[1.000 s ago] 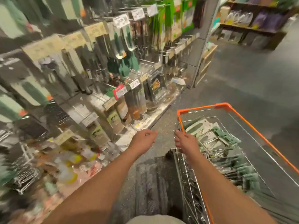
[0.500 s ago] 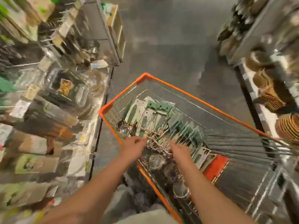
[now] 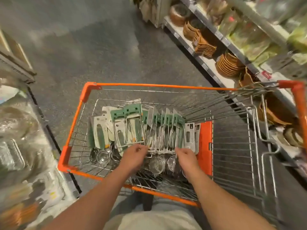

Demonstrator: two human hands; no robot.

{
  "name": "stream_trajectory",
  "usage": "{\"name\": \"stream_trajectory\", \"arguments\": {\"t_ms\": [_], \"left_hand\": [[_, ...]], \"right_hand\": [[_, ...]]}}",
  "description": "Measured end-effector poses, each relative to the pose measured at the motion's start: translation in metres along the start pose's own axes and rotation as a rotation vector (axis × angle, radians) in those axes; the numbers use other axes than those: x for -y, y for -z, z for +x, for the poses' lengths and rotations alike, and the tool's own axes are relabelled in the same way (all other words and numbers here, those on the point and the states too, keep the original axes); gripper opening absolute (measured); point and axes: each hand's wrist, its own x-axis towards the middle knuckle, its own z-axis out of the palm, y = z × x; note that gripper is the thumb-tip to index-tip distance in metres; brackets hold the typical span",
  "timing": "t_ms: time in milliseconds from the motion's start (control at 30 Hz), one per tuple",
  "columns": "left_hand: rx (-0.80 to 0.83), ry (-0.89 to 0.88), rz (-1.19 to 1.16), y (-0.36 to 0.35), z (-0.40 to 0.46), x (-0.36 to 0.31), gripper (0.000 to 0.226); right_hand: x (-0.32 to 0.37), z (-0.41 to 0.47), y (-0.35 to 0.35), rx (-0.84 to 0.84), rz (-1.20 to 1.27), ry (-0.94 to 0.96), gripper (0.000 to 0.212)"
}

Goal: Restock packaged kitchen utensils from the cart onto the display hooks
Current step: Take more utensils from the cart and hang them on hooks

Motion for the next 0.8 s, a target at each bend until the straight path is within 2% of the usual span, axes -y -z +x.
{"name": "stream_trajectory", "arguments": {"t_ms": [200, 300, 567, 700, 800], "left_hand": [[0.074, -0.087, 0.111, -0.014, 0.020, -0.024, 0.020], [0.111, -0.101, 0.106, -0.029, 0.031, -0.040, 0.027], [0.089, 0.048, -0.026, -0.087, 0.068, -0.074, 0.084], [0.015, 0.098, -0.039, -0.109, 0.089, -0.074, 0.109], [-0.051, 0.126, 0.003, -0.118, 0.101, -0.070, 0.117]], "right_hand": [[-0.007, 0.019, 0.008, -0.095, 0.084, -0.050, 0.040], [-0.002, 0.042, 0.013, -0.090, 0.069, -0.026, 0.042], [0.004, 0.089, 0.018, 0.057, 0.089, -0.020, 0.064], [-0.002, 0.102, 0.025, 0.132, 0.116, -0.037, 0.062], [-0.008, 0.108, 0.028, 0.179, 0.169, -0.053, 0.056]]}}
